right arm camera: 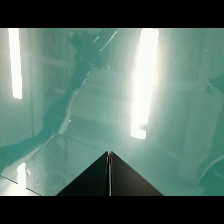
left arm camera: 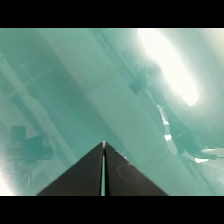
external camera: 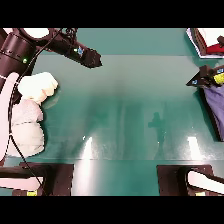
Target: Fold the shirts.
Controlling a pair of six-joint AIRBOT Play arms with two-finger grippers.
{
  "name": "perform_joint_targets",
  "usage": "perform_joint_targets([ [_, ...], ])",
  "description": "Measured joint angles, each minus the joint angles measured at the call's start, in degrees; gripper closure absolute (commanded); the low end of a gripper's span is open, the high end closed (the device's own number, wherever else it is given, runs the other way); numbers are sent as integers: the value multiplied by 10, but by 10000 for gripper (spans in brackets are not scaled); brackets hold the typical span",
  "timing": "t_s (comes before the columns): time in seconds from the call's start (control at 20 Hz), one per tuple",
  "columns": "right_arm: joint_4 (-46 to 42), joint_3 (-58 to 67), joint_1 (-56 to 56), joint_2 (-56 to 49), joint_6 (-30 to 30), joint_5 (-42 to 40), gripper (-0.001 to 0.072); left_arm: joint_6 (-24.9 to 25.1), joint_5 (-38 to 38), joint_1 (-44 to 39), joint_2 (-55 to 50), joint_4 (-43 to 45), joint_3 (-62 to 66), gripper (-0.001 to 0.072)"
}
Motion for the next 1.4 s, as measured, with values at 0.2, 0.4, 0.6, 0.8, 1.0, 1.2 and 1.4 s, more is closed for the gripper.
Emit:
perform_joint_targets([
  [0.2, 0, 0, 1, 0, 0, -6, 695, 0, 0, 0, 0, 0, 0, 685],
  [0.4, 0, 0, 1, 0, 0, -8, 695, 0, 0, 0, 0, 0, 0, 685],
  [0.6, 0, 0, 1, 0, 0, -9, 695, 0, 0, 0, 0, 0, 0, 685],
  [0.8, 0, 0, 1, 0, 0, -9, 695, 2, 24, 1, 0, 6, 0, 78],
  [1.0, 0, 0, 1, 0, 0, -9, 695, -28, 52, 23, 0, 142, -1, 43],
  [1.2, 0, 0, 1, 0, 0, -9, 695, -94, 41, 97, -7, 301, -45, 43],
  [1.4, 0, 0, 1, 0, 0, -12, 695, -123, 55, 190, -10, 355, -158, 43],
])
